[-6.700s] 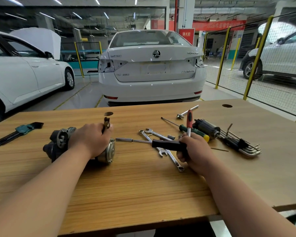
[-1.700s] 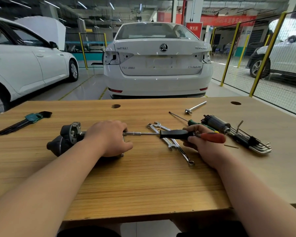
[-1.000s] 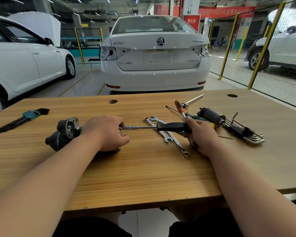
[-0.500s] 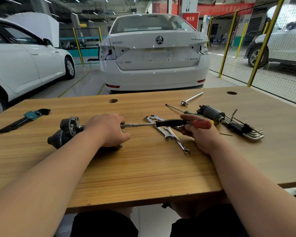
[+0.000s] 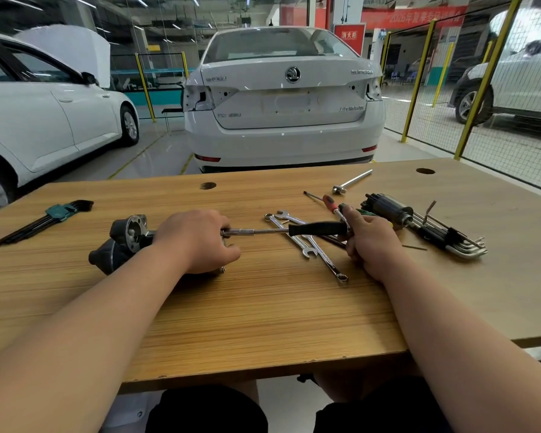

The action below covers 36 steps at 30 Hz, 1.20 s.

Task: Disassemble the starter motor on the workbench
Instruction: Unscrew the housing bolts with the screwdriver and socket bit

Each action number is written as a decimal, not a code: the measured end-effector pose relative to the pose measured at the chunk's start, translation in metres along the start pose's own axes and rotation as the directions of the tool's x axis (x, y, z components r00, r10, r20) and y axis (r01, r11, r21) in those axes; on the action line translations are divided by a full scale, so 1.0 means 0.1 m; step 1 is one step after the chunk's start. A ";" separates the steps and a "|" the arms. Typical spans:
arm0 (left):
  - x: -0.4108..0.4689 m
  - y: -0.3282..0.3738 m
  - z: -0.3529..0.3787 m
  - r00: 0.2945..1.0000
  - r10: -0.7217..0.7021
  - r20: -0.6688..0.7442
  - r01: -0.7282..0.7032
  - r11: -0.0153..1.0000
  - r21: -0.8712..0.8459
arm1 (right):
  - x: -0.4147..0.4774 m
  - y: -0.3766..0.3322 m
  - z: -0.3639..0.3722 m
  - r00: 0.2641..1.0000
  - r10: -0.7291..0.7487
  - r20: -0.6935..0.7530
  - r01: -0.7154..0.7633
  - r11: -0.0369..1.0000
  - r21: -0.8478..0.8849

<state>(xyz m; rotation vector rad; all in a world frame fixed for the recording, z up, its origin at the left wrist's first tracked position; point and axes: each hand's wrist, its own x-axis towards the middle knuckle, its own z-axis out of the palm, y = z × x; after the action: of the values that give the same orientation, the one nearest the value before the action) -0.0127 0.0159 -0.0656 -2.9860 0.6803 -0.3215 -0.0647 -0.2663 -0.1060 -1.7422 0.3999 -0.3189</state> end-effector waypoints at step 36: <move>-0.06 0.05 -0.02 1.000 0.001 -0.010 -0.001 1.000 0.004 | 0.03 0.02 -0.01 0.999 -0.002 -0.042 0.002 1.000 0.015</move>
<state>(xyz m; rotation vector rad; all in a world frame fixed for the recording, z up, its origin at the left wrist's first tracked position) -0.0207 0.0146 -0.0652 -2.9816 0.6817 -0.3378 -0.0629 -0.2687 -0.1081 -1.7236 0.4251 -0.3593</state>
